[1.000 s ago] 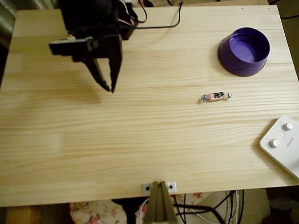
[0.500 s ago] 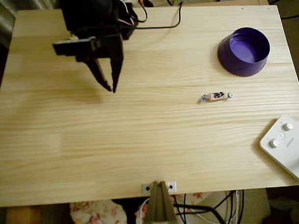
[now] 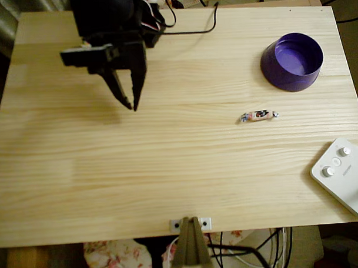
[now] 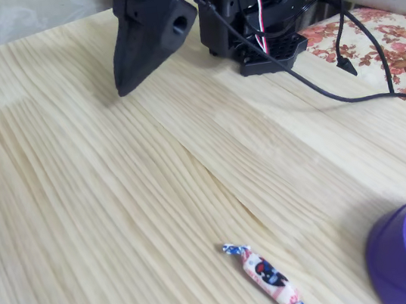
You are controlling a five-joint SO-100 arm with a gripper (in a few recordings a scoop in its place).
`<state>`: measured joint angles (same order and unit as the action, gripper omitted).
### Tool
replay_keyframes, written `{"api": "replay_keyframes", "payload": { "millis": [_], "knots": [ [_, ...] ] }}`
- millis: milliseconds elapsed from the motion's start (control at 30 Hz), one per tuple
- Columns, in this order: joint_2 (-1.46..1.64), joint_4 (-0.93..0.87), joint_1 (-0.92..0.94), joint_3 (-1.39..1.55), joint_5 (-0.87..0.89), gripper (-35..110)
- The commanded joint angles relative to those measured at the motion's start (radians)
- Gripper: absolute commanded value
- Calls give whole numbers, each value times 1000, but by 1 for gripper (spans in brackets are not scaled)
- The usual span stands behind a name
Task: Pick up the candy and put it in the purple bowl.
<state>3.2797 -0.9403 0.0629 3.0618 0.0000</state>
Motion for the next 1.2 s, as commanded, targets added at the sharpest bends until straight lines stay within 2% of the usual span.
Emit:
{"api": "replay_keyframes", "payload": {
  "millis": [0,600,1167],
  "knots": [
    [20,-17,12,-25,9,-1],
    [20,-17,51,-25,51,-1],
    [20,-52,5,-87,21,-1]
  ]
}}
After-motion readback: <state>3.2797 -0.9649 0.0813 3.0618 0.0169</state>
